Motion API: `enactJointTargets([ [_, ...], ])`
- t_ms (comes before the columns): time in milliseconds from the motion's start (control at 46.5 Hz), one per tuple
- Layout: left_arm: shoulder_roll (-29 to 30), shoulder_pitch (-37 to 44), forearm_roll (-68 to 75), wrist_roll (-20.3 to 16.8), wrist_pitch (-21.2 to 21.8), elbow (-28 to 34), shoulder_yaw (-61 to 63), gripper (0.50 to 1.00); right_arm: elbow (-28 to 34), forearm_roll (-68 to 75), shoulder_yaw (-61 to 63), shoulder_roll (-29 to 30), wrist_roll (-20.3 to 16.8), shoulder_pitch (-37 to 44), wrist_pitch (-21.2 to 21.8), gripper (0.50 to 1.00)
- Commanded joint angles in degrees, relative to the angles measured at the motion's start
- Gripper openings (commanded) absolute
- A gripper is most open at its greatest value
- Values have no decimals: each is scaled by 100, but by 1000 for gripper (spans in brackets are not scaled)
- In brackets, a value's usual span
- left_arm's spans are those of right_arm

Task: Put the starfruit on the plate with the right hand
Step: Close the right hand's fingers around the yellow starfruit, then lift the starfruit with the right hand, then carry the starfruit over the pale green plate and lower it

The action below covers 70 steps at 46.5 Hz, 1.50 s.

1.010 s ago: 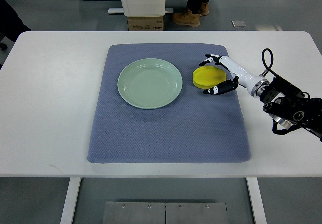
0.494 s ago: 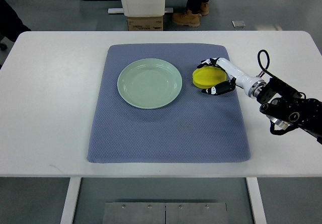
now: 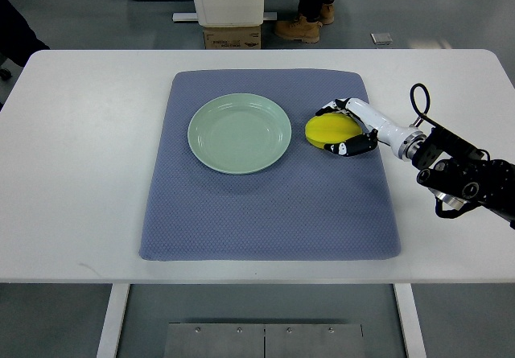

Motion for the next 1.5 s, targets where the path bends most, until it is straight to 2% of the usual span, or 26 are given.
enactJointTargets([
  [0, 0, 0, 0, 0, 0, 0, 0, 1000, 0, 4, -11, 0, 2, 14, 0, 682],
  [215, 0, 0, 0, 0, 0, 0, 0, 1000, 0, 22, -2, 0, 2, 58, 9, 542],
  [279, 0, 0, 0, 0, 0, 0, 0, 1000, 0, 39, 7, 0, 2, 58, 9, 525],
  [537, 0, 0, 0, 0, 0, 0, 0, 1000, 0, 118, 94, -9, 2, 93, 18, 525],
  [838, 0, 0, 0, 0, 0, 0, 0, 1000, 97, 162, 964, -246, 116, -21, 149, 527],
  [1139, 0, 0, 0, 0, 0, 0, 0, 1000, 88, 233, 1703, -818, 107, 49, 835, 529],
  [1482, 0, 0, 0, 0, 0, 0, 0, 1000, 88, 233, 1712, -616, 46, 40, 844, 535],
])
